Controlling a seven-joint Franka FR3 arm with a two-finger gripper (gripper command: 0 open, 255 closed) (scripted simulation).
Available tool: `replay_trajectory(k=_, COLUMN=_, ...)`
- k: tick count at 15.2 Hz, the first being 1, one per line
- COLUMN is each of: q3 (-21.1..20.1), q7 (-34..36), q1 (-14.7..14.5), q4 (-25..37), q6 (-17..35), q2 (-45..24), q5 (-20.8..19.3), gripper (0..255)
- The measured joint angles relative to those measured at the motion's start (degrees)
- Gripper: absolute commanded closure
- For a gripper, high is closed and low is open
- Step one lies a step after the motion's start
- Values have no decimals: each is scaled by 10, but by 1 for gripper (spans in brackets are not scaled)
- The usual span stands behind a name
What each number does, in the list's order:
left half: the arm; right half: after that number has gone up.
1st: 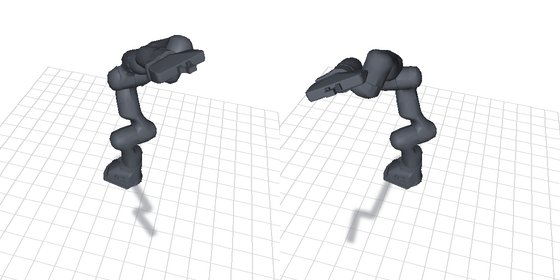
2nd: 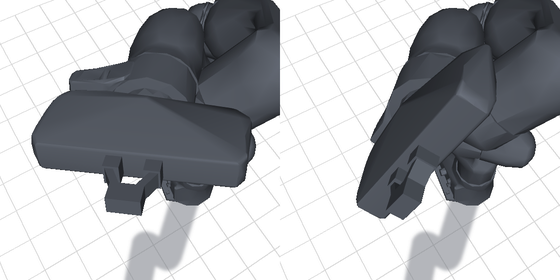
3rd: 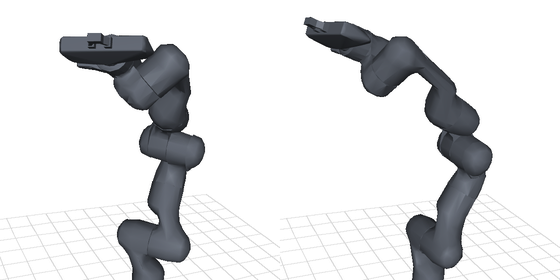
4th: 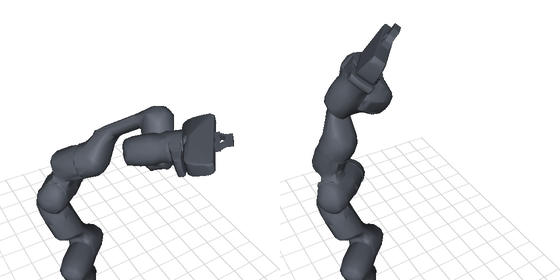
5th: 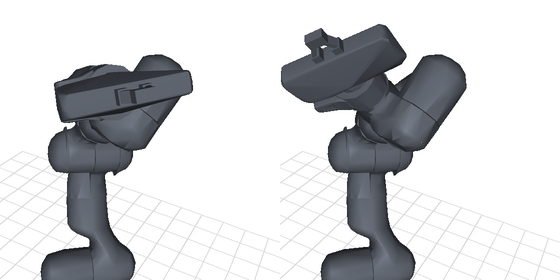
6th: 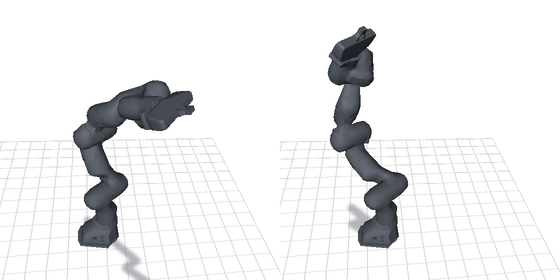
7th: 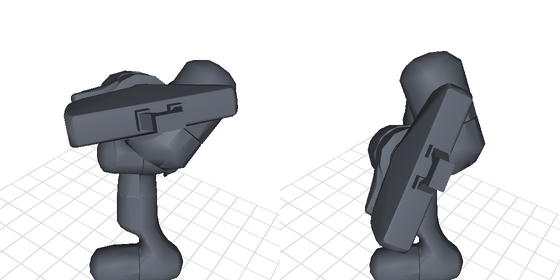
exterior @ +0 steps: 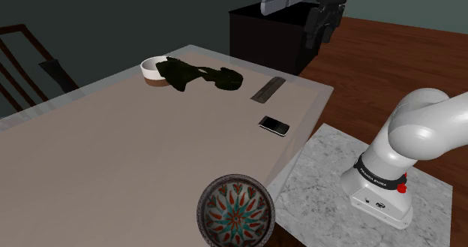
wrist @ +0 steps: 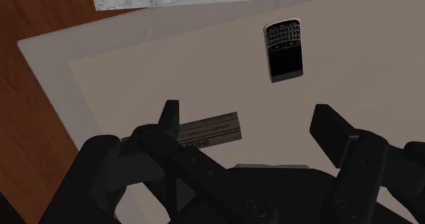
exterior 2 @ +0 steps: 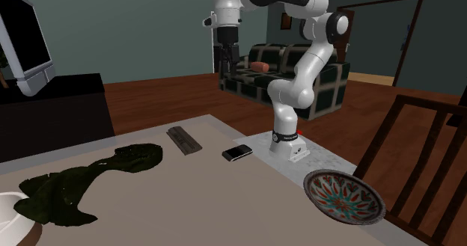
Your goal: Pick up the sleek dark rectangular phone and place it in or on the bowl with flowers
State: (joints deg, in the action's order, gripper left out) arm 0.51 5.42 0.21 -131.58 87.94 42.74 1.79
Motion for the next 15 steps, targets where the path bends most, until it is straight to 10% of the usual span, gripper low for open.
replay_trajectory(k=15, q3=-89, q7=70, q1=-42, q4=-240, q6=227, q2=25, q5=58, gripper=0)
